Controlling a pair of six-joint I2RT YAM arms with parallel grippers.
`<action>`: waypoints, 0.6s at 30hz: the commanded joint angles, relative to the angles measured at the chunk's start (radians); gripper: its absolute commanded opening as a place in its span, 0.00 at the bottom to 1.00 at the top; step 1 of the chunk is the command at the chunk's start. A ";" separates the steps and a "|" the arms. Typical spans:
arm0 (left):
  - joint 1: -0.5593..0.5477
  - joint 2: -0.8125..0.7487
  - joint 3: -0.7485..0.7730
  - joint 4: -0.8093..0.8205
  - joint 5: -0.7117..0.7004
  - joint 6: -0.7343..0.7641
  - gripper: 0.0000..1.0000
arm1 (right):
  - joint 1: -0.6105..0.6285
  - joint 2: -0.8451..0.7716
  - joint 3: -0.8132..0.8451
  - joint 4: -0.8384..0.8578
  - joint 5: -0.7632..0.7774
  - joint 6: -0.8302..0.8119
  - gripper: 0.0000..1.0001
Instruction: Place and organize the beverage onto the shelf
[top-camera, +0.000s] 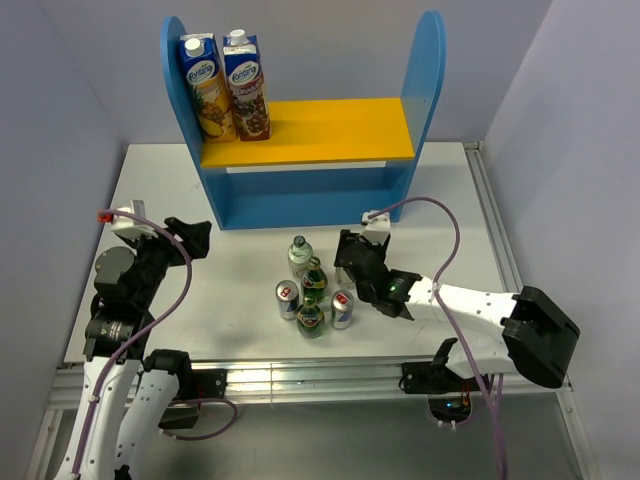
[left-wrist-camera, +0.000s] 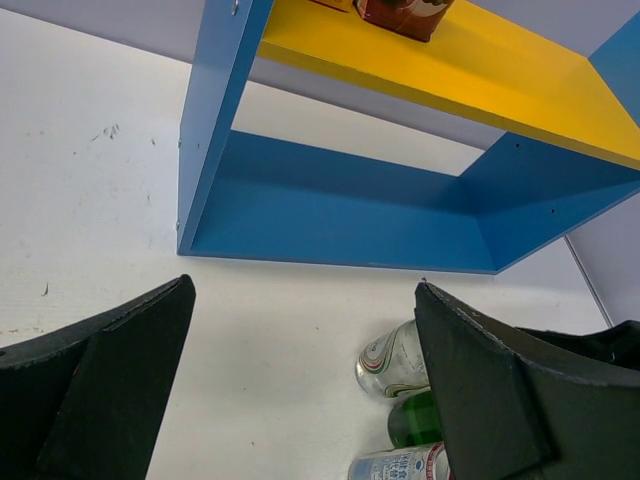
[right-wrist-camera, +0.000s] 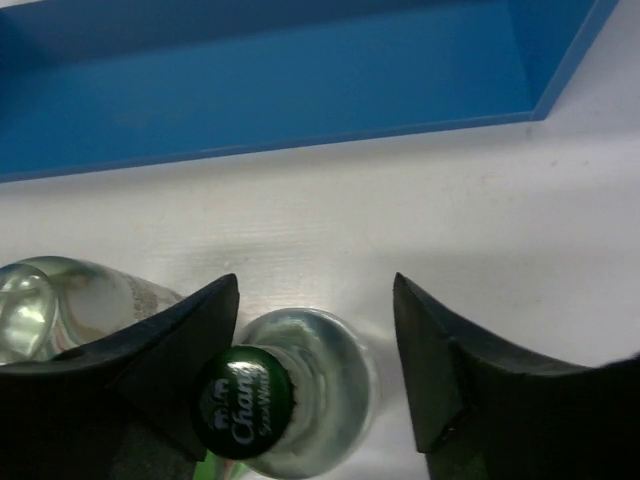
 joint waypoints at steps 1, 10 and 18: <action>-0.002 0.003 0.028 0.020 0.022 0.022 0.98 | -0.004 0.045 0.029 0.082 0.006 -0.011 0.68; -0.002 0.006 0.028 0.020 0.023 0.025 0.98 | -0.002 0.106 0.040 0.048 0.026 0.048 0.00; -0.002 0.009 0.026 0.020 0.031 0.025 0.98 | -0.016 0.090 0.113 -0.001 0.129 0.020 0.00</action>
